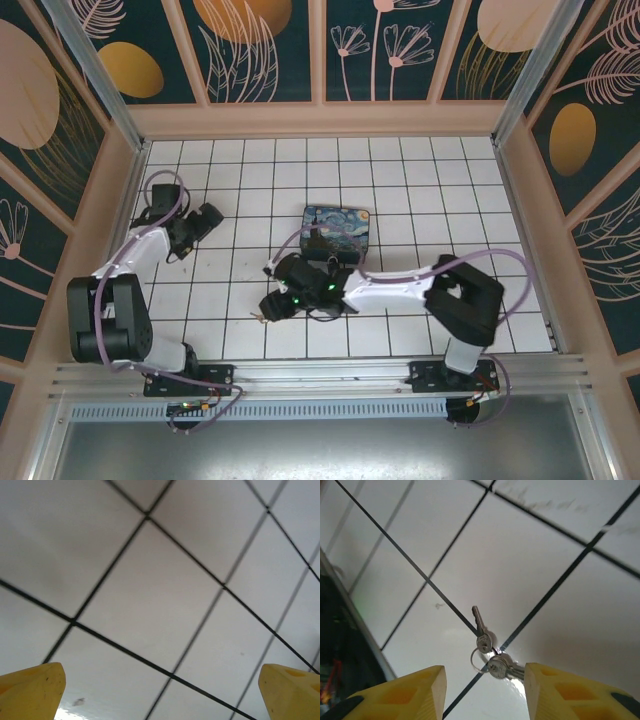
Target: Unlock a padlock with a key
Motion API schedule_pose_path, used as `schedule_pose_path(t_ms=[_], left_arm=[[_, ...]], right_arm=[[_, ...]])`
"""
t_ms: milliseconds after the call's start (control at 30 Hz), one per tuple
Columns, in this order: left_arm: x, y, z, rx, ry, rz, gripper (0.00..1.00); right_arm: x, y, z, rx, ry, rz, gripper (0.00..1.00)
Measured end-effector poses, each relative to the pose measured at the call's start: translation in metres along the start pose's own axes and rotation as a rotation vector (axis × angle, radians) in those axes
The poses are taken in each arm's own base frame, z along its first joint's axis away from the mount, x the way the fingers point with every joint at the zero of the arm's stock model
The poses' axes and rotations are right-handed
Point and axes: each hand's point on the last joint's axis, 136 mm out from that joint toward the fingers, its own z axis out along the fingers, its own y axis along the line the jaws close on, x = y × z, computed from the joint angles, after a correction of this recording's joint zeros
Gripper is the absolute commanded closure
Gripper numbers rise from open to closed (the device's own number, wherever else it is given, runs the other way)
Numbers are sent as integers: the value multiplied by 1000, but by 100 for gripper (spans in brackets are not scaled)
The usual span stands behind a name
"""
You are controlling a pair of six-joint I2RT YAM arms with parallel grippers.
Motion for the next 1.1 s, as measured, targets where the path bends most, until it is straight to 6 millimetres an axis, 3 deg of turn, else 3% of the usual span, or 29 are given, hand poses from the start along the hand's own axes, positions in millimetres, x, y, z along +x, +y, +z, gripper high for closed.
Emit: schedule_pose_path(t_ms=[100,200,333,467,567,833,1100], left_arm=[[22,17,1,-9,46,-32,1],[37,20,-12,18,54,-26,1],[46,14,-35,90,25,-7,2],[65,22,-44,102,41,1,1],[73,28,-46,89,57,0,1],[72,27,-51,76,68,12,1],[58,18,-56,71,41,30,1]], right_arm=[[12,-2,24,29,37,-21,59],[15,-6,36,57,46,-27,58],[-2,-5,36,68,9,-40,57],[-23,5,35,47,-31,-56,58],[-24,5,39,48,-29,-55,58],[3,-14,45,94,45,-49,57],[6,-13,46,89,43,-77,58]])
